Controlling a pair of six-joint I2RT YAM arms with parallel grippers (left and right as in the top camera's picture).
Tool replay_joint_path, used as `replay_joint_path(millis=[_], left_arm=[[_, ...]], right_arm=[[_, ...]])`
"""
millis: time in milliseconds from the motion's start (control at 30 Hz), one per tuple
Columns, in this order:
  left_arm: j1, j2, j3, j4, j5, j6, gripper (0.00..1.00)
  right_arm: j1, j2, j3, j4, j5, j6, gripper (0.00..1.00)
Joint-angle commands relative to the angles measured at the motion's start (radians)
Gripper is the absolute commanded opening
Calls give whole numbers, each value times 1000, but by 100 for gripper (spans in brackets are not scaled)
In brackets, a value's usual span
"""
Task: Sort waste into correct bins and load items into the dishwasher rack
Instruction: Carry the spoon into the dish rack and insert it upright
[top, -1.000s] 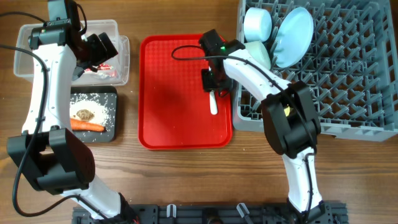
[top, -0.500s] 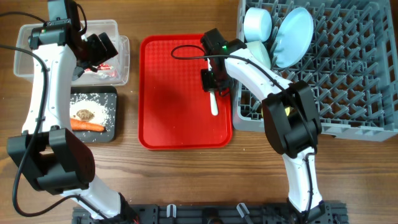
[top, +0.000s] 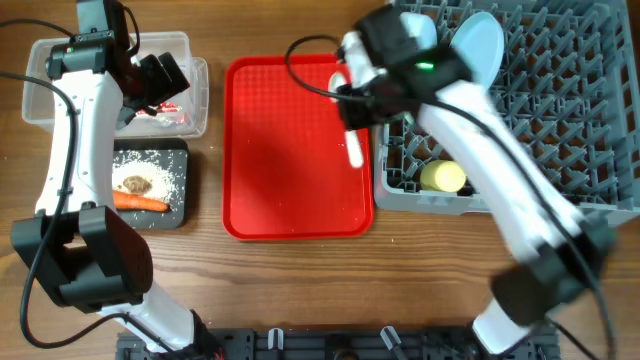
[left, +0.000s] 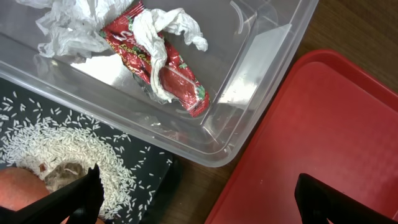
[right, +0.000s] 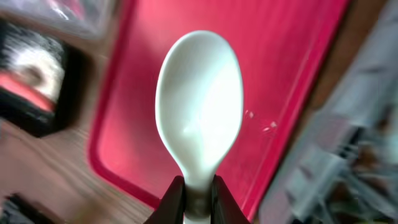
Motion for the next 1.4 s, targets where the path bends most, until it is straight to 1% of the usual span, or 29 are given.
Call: replay_joint_path(millis=[0,100,167,267,333,467,533,567,600,733,800,900,933,1033,1100,1200,1267,1300,1333,1367], left_arm=[[4,-24,13,0,-13,8,100],[4,-24,13,0,-13,8,100],[4,-24,13,0,-13,8,100],[4,-24,13,0,-13,8,100],[4,-24,13,0,-13,8,100],[4,-24,13,0,-13,8,100],[4,-24,13,0,-13,8,100],[4,-24,13,0,-13,8,100],[4,-24,13,0,-13,8,100],[4,-24,13,0,-13,8,100],[4,-24,13,0,-13,8,100],[4,-24,13,0,-13,8,100],[4,-24,13,0,-13,8,100],[4,-24,13,0,-13,8,100],[4,-24,13,0,-13,8,100],[4,-24,13,0,-13,8,100],[4,-24,13,0,-13,8,100],[4,-24,13,0,-13,8,100],[4,-24,13,0,-13,8,100],[4,-24,13,0,-13,8,100]], right_arm=[[-98,-127,9,-109,246,120,4],[-230,-148,-16,-180,330,169,4],[-296,-143,-66,-177,306,180,4],[-360,-143,-169,-135,304,191,4],[-381,-143,-266,-50,300,172,4],[-383,-143,-380,114,249,186,5],[-383,-142,-399,183,232,205,11],[-383,-141,-399,200,232,225,17],[-383,-141,-399,215,221,233,18],[-383,-141,-399,292,113,229,18],[-383,-141,-399,318,93,217,18],[-383,-141,-398,306,72,192,21],[-383,-142,-398,291,21,143,22],[-378,-155,-397,256,-102,89,26],[-362,-198,-397,241,-127,86,28],[-287,-324,-397,228,-127,34,32],[-203,-443,-397,217,-123,7,39],[-161,-494,-397,217,-124,11,59],[-113,-550,-397,217,-124,11,100],[-84,-585,-397,217,-124,11,100]])
